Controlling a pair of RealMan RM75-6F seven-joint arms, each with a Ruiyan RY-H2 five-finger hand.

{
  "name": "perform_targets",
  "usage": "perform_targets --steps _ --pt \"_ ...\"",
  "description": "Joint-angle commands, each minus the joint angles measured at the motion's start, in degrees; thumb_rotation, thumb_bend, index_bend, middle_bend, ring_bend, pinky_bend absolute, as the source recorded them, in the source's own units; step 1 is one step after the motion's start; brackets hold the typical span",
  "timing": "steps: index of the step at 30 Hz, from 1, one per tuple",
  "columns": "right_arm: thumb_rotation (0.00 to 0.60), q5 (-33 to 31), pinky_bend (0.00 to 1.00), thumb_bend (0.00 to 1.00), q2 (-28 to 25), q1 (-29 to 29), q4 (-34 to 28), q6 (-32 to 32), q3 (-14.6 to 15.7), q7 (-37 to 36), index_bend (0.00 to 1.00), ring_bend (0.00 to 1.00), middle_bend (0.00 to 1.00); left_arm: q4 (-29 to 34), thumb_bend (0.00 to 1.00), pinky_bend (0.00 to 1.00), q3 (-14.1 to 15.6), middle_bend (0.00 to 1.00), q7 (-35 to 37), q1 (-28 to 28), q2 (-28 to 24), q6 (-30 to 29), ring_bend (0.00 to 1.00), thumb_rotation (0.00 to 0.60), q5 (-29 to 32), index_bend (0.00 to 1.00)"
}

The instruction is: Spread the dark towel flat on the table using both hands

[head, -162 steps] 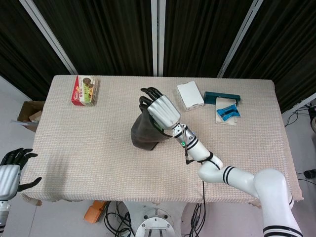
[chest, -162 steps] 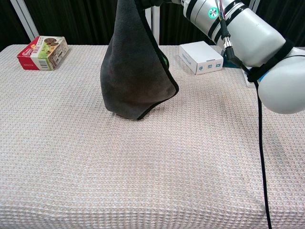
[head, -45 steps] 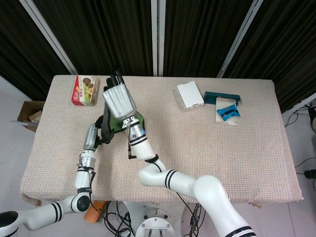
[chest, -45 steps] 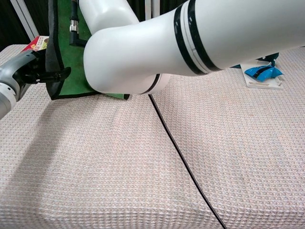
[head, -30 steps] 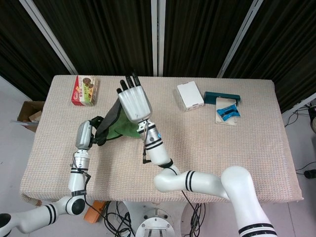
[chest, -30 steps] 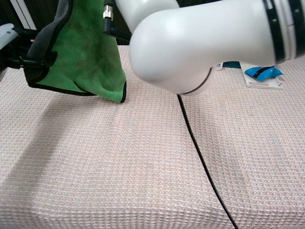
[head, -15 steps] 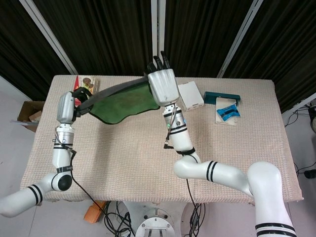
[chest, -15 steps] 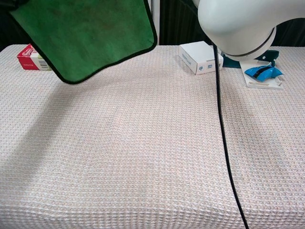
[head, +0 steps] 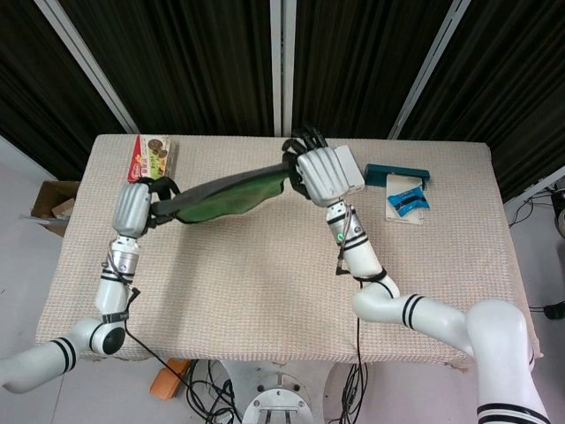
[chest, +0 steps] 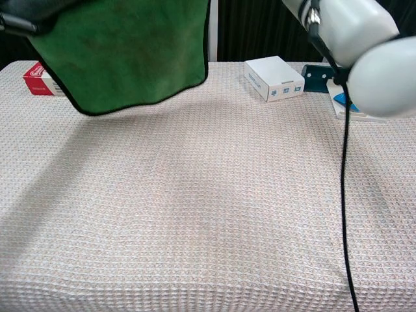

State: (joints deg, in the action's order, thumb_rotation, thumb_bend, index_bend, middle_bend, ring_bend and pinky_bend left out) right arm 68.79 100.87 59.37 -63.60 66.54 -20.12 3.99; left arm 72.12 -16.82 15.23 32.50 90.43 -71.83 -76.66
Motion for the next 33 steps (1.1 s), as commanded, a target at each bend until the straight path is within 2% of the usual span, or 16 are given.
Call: perform_targets --steps 1,7,11,16,20,25,31,33 --pt "0.6 4.3 0.1 0.58 -1.6 -4.1 -2.0 -1.5 5.5 -3.7 0.67 0.17 0.33 -0.5 0.48 0.37 7.8 0.69 1.2 -2.5 1.6 -0.8 0.57 0.6 -6.3 0.66" --pt "0.6 10.1 0.1 0.58 -4.2 -8.2 -6.2 -0.2 11.4 -5.5 0.67 0.17 0.33 2.8 0.47 0.3 15.0 0.6 1.9 -4.3 -0.8 -0.7 0.48 0.594 -12.3 0.57" --pt "0.6 12.2 0.1 0.58 -5.6 -9.9 -9.2 -0.1 13.7 -4.6 0.67 0.17 0.33 6.4 0.45 0.26 18.5 0.49 0.5 -4.7 -3.7 0.5 0.39 0.479 -14.9 0.46" --pt "0.6 14.5 0.1 0.58 -7.2 -11.2 -12.2 -1.1 16.0 -3.1 0.67 0.16 0.33 10.5 0.35 0.22 22.3 0.33 -2.5 -4.2 -7.2 4.2 0.27 0.425 -17.1 0.29" --pt "0.6 15.7 0.1 0.58 -8.4 -11.6 -13.7 -2.8 17.5 -1.0 0.67 0.16 0.33 13.2 0.29 0.2 23.7 0.26 -5.6 -4.1 -9.0 5.6 0.22 0.419 -17.8 0.21" --pt "0.6 17.0 0.1 0.57 -10.0 -11.8 -15.2 -5.2 19.2 1.7 0.67 0.15 0.33 16.0 0.25 0.2 25.2 0.26 -6.9 -4.3 -11.2 6.7 0.22 0.422 -18.4 0.2" --pt "0.6 20.5 0.07 0.49 -12.8 -11.3 -17.1 -8.5 22.1 7.6 0.67 0.12 0.31 17.2 0.24 0.2 26.1 0.26 -9.4 -5.0 -12.6 6.7 0.22 0.425 -18.9 0.21" --pt "0.6 20.6 0.04 0.42 -13.7 -11.3 -17.9 -9.5 22.5 10.6 0.62 0.08 0.29 16.5 0.24 0.2 25.8 0.26 -11.0 -5.5 -12.4 6.3 0.22 0.426 -18.6 0.21"
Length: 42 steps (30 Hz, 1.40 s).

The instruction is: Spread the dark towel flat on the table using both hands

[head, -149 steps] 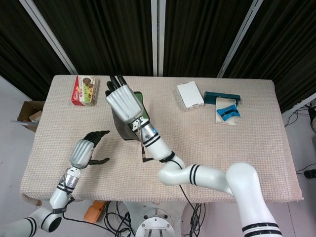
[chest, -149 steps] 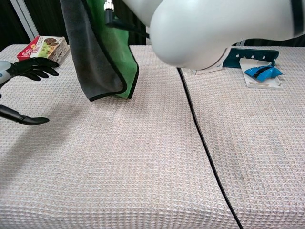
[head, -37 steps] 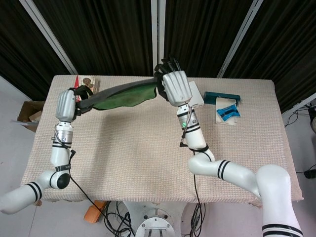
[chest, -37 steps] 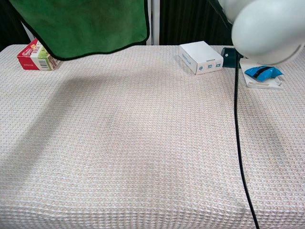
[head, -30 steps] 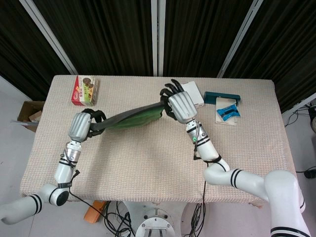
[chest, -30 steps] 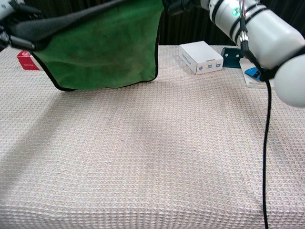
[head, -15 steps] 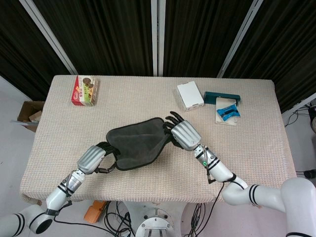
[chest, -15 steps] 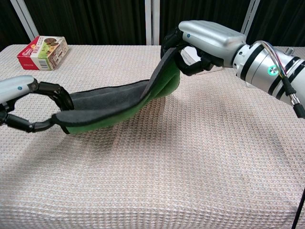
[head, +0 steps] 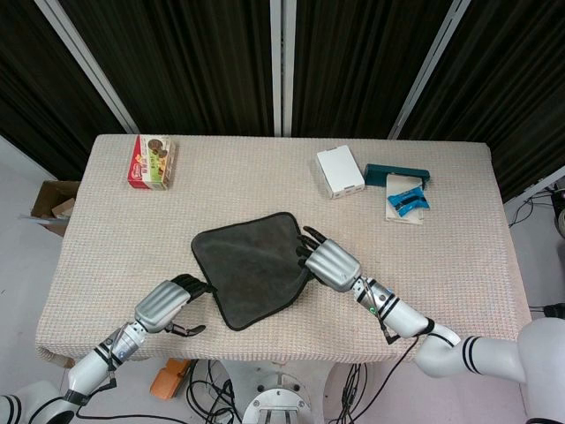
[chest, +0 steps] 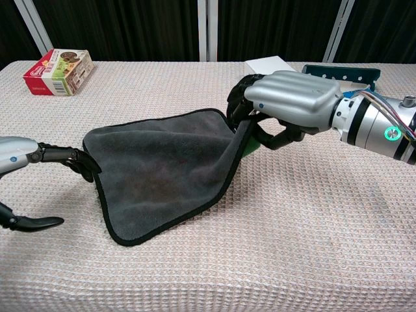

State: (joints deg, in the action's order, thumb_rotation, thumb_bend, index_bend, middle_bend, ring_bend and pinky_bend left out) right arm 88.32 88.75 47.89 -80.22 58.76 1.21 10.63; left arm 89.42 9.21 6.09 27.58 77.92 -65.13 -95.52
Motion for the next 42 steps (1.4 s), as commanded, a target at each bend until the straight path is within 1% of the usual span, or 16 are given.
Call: perform_targets --steps 1,2,3,4,5,6,8,13,16,19,22,25,28,34,37,42 --pt "0.6 0.6 0.02 0.34 -2.2 0.2 -2.1 -2.5 1.2 6.2 0.56 0.06 0.27 -1.3 0.24 0.2 -0.4 0.26 -2.7 -1.0 0.5 -0.9 0.22 0.428 0.3 0.21" --pt "0.6 -0.1 0.01 0.25 -2.7 0.0 -2.8 -3.2 1.2 7.9 0.49 0.03 0.25 -1.7 0.23 0.2 -0.5 0.26 -3.2 -1.3 0.9 -1.6 0.22 0.431 0.2 0.22" --pt "0.6 -1.4 0.0 0.15 -3.2 -0.1 -3.7 -4.3 1.1 9.7 0.39 0.01 0.2 -2.3 0.23 0.2 -0.7 0.26 -3.6 -1.7 1.3 -2.2 0.22 0.433 0.1 0.23" --pt "0.6 -3.1 0.0 0.09 -3.9 -0.2 -4.9 -5.4 0.9 11.5 0.3 0.0 0.17 -2.9 0.23 0.2 -0.8 0.26 -3.9 -1.9 1.7 -2.9 0.22 0.442 -0.2 0.23" --pt "0.6 -5.7 0.0 0.03 -4.9 -0.2 -6.5 -7.0 0.5 14.0 0.18 0.0 0.12 -3.8 0.22 0.2 -1.0 0.26 -4.1 -2.2 2.3 -3.6 0.22 0.445 -0.6 0.24" --pt "0.6 -7.5 0.0 0.0 -5.7 -0.2 -7.7 -8.0 0.2 15.6 0.08 0.0 0.07 -4.4 0.22 0.2 -1.1 0.26 -4.0 -2.4 2.7 -4.0 0.22 0.449 -0.9 0.25" --pt "0.6 -10.7 0.0 0.0 -7.1 -0.3 -10.1 -8.9 -0.6 17.5 0.0 0.0 0.02 -6.0 0.22 0.2 -1.0 0.26 -3.4 -2.4 3.6 -4.9 0.22 0.455 -2.1 0.25" --pt "0.6 -12.7 0.0 0.0 -11.7 -0.9 -15.3 -8.2 -2.9 14.8 0.0 0.0 0.0 -8.5 0.22 0.2 -1.7 0.26 -4.6 -2.7 4.8 -6.4 0.22 0.464 -3.1 0.26" --pt "0.6 -15.2 0.0 0.0 -14.3 -0.7 -16.0 -8.5 -6.0 9.4 0.01 0.0 0.06 -8.2 0.22 0.2 -2.0 0.26 -3.2 -3.2 4.5 -7.6 0.22 0.487 -2.9 0.26" --pt "0.6 -18.9 0.0 0.06 -13.7 1.1 -12.8 -11.4 -9.5 4.9 0.14 0.0 0.14 -7.5 0.22 0.2 -2.2 0.26 -1.0 -3.5 3.7 -8.5 0.22 0.5 -2.8 0.26" --pt "0.6 -24.7 0.0 0.18 -7.9 5.2 -4.1 -14.7 -13.0 5.0 0.3 0.0 0.19 -6.9 0.22 0.2 -3.0 0.26 -0.1 -3.8 3.0 -9.7 0.22 0.518 -2.4 0.26" --pt "0.6 -30.7 0.0 0.2 -0.8 9.4 4.7 -16.7 -14.6 9.5 0.36 0.0 0.21 -6.2 0.22 0.2 -3.5 0.26 0.7 -4.4 2.6 -10.9 0.22 0.537 -2.0 0.26" --pt "0.6 -35.8 0.0 0.2 5.8 13.3 12.5 -18.4 -15.3 13.7 0.36 0.0 0.2 -5.9 0.22 0.2 -3.8 0.26 1.0 -4.9 2.2 -11.5 0.22 0.542 -1.6 0.26" --pt "0.6 -42.0 0.0 0.2 16.3 18.8 25.7 -21.3 -16.1 18.0 0.36 0.0 0.2 -5.8 0.22 0.19 -3.8 0.26 1.6 -5.6 2.0 -11.8 0.22 0.543 -1.2 0.26" --pt "0.6 -43.8 0.0 0.2 20.0 20.4 31.0 -22.8 -16.5 18.7 0.36 0.0 0.2 -5.9 0.22 0.19 -3.7 0.26 1.9 -5.9 2.0 -11.9 0.22 0.542 -1.1 0.26" --pt "0.6 -43.6 0.0 0.2 23.0 21.8 35.0 -24.2 -17.3 17.4 0.37 0.0 0.2 -6.4 0.22 0.19 -3.5 0.26 2.7 -6.4 2.0 -12.1 0.22 0.545 -1.2 0.26"
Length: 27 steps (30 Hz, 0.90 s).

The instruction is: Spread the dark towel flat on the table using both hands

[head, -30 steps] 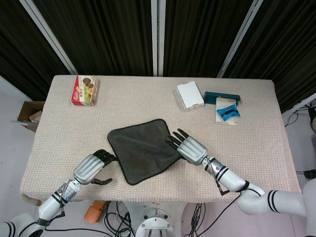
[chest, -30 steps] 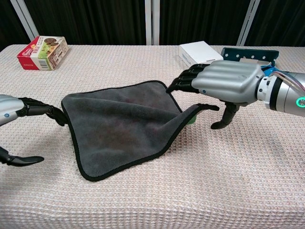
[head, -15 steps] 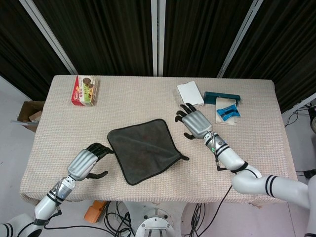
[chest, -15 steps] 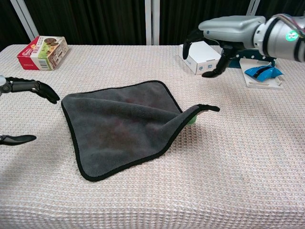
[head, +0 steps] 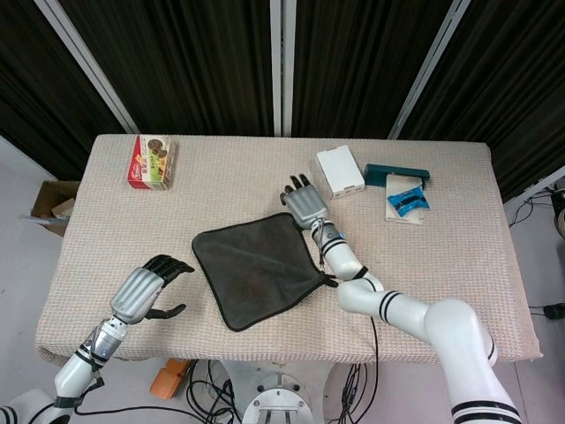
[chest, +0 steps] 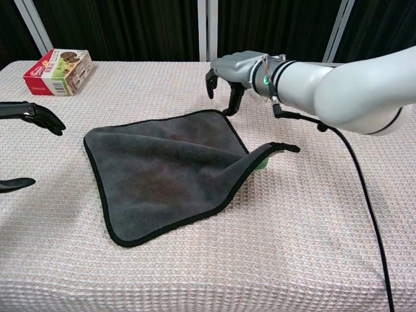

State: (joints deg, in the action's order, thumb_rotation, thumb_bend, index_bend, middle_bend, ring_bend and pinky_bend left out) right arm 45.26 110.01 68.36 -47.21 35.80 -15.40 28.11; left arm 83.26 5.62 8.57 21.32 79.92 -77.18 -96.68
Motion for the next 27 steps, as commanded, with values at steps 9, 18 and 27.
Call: perform_targets --steps 9,18,27 --pt "0.6 -0.4 0.0 0.27 6.0 3.6 8.8 -4.5 -1.5 -0.5 0.42 0.0 0.2 -0.6 0.22 0.19 0.1 0.26 1.0 -0.5 0.2 -0.7 0.22 0.543 -0.9 0.26" --pt "0.6 0.7 0.0 0.31 7.4 2.8 11.5 -4.4 -1.7 -1.6 0.56 0.0 0.23 -1.0 0.22 0.19 0.3 0.26 2.0 -1.1 -0.1 -1.2 0.21 0.542 -1.3 0.26" --pt "0.6 1.9 0.0 0.36 6.7 3.6 12.2 -2.1 -4.3 -2.5 0.63 0.0 0.23 -1.1 0.22 0.19 0.3 0.25 2.4 -1.3 -0.3 -1.5 0.21 0.545 -1.7 0.26"
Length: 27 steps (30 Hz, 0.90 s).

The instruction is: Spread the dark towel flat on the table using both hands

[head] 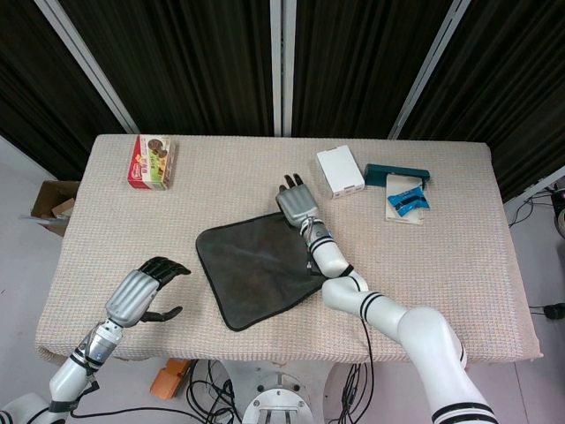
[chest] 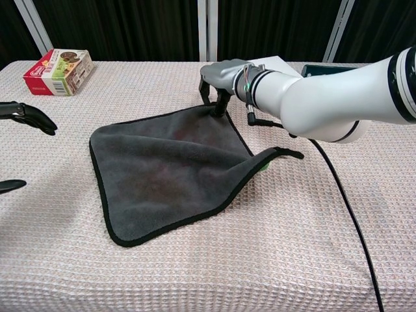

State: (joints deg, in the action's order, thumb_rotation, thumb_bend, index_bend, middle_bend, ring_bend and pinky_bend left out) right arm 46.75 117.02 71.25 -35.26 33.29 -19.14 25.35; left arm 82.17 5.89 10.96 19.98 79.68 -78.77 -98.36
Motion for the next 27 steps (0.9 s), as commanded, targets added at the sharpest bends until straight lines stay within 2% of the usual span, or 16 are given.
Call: perform_targets --steps 1,9,15,17,19,23,25,27 --pt "0.6 0.7 0.0 0.36 -0.3 1.5 0.6 0.5 -0.7 0.9 0.63 0.0 0.23 0.1 0.22 0.19 0.0 0.25 -0.1 0.0 -0.1 0.2 0.21 0.544 0.0 0.26" --pt "0.6 1.8 0.0 0.36 2.2 6.6 7.1 -0.8 0.3 9.9 0.63 0.0 0.23 0.6 0.22 0.19 -0.3 0.25 -0.3 -0.1 -0.4 0.3 0.21 0.545 0.2 0.26" --pt "0.6 1.1 0.0 0.36 5.3 8.7 12.6 -2.5 -0.5 13.2 0.61 0.0 0.23 0.7 0.22 0.19 -0.1 0.25 -0.2 -0.5 -0.5 0.2 0.21 0.543 0.2 0.26" --pt "0.6 0.7 0.0 0.36 6.2 9.1 13.9 -3.3 -1.2 13.3 0.57 0.0 0.23 0.6 0.22 0.19 -0.1 0.25 -0.1 -0.6 -0.5 0.0 0.21 0.543 0.2 0.26" --pt "0.6 0.5 0.0 0.34 6.9 9.3 15.0 -4.0 -1.7 13.4 0.47 0.0 0.23 0.5 0.22 0.19 -0.2 0.25 0.1 -0.7 -0.4 -0.1 0.21 0.543 0.2 0.26" --pt "0.6 0.0 0.0 0.2 7.7 9.3 16.5 -4.8 -2.7 13.7 0.11 0.0 0.16 0.0 0.22 0.19 -0.4 0.25 0.5 -0.7 -0.4 0.0 0.21 0.543 0.6 0.26" --pt "0.6 -0.3 0.0 0.17 7.4 8.9 16.4 -4.2 -3.4 13.8 0.02 0.0 0.11 -0.6 0.22 0.19 -0.9 0.25 0.9 -0.8 -0.4 0.2 0.21 0.543 1.4 0.26" --pt "0.6 -0.2 0.0 0.16 6.2 8.1 14.9 -2.5 -3.9 13.2 0.0 0.0 0.06 -1.4 0.22 0.19 -1.7 0.25 1.5 -0.9 -0.4 0.4 0.21 0.545 2.8 0.26"
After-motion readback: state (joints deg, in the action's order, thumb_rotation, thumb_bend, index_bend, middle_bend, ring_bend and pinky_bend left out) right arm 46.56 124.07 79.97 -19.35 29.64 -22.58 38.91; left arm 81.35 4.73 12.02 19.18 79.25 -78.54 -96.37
